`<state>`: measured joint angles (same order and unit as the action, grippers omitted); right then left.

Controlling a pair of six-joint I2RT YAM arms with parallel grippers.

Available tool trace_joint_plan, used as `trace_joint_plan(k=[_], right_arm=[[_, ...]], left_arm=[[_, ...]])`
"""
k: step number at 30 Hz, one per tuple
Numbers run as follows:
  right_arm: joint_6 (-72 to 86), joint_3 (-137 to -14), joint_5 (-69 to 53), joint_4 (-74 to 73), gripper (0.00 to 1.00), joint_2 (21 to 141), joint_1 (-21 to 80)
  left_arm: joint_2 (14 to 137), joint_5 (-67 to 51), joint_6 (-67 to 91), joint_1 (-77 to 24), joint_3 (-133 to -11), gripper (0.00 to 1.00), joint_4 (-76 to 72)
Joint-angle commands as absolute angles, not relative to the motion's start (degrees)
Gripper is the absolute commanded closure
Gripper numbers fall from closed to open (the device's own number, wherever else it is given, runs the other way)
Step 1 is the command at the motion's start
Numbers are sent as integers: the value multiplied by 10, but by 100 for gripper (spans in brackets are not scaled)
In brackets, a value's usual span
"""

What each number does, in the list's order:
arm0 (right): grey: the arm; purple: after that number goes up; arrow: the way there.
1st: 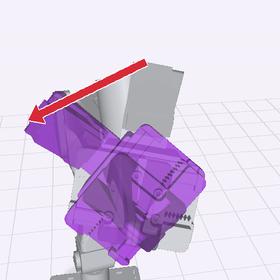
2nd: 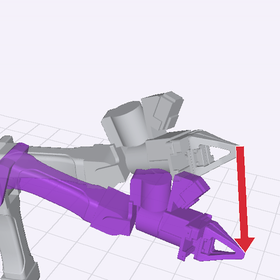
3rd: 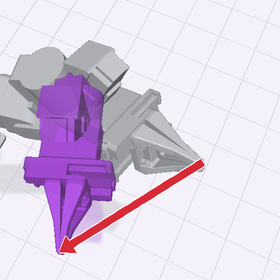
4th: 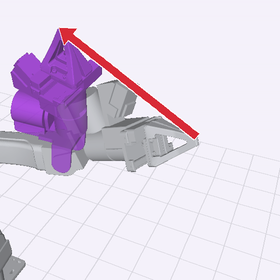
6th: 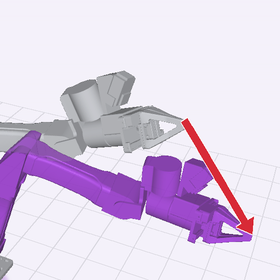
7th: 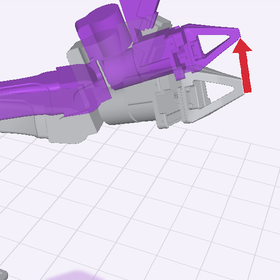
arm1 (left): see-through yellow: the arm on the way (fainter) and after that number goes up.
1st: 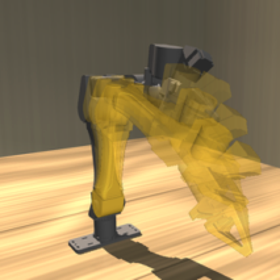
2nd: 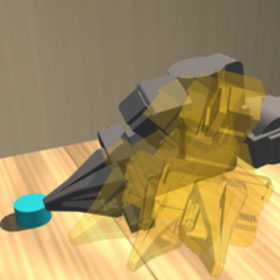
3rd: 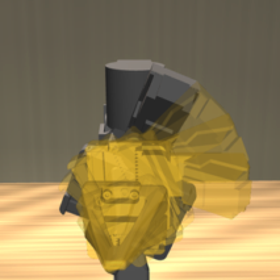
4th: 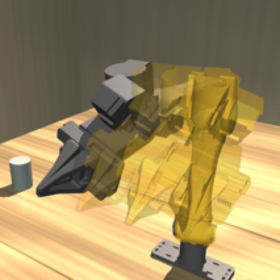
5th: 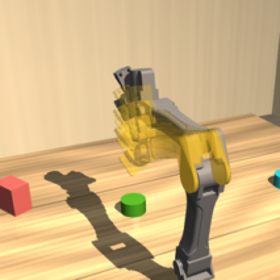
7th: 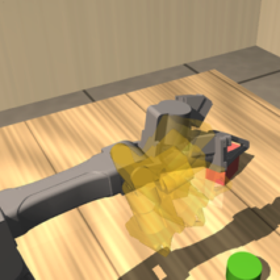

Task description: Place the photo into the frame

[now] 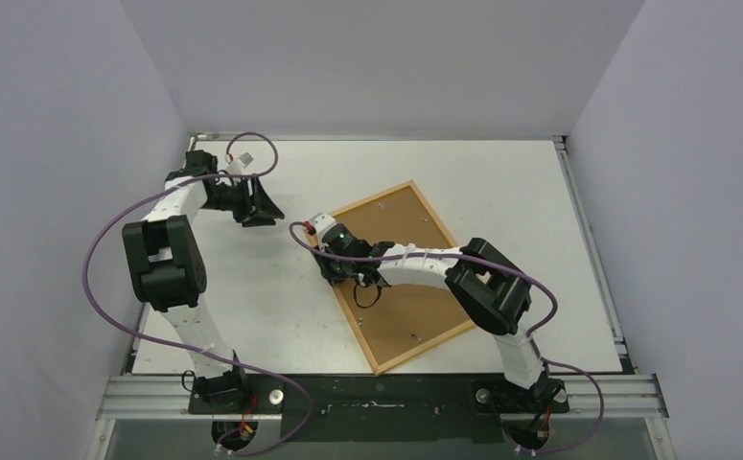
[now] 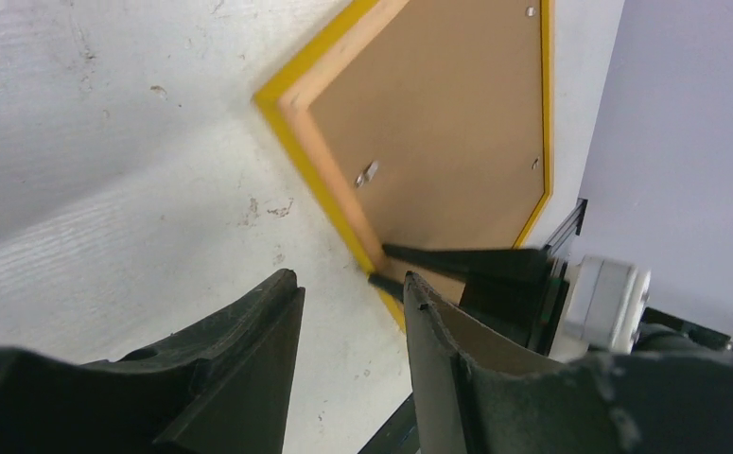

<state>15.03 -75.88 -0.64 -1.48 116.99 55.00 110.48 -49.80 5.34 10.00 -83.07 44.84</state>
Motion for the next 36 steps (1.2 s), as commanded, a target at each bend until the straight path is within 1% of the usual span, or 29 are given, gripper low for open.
trace_joint_plan(k=[1,2,3,4,7,8,9,12,15,18,21,24,28,36], right_arm=[[85,-757,-131,-38,82,1119,583],[78,-757,-144,-46,80,1116,584],[71,-757,-151,-57,75,1113,584],[67,-756,-155,-65,65,1108,583],[85,-743,-155,-68,43,1082,566],[103,-733,-160,-56,36,1069,553],[125,-721,-170,-36,33,1048,538],[208,-672,-192,58,31,1003,498],[282,-627,-206,153,32,983,478],[313,-616,-223,196,35,1000,476],[332,-618,-242,217,40,1028,476],[333,-620,-249,233,43,1047,475],[293,-647,-272,228,45,1078,475],[160,-769,-346,144,43,1168,460]], left_arm=[[1089,-491,55,87,-834,58,413],[1091,-486,51,84,-836,58,412],[1094,-481,48,79,-838,58,409],[1099,-472,44,75,-839,58,405],[1116,-459,30,64,-847,58,405],[1122,-457,26,60,-849,58,406],[1127,-456,22,57,-849,59,407],[1140,-456,12,45,-847,60,413],[1149,-450,3,32,-841,61,411],[1161,-442,3,19,-846,64,407],[1176,-440,4,10,-855,69,405],[1185,-435,3,4,-858,73,404],[1190,-427,3,4,-852,76,404],[1196,-425,3,4,-854,83,401]])
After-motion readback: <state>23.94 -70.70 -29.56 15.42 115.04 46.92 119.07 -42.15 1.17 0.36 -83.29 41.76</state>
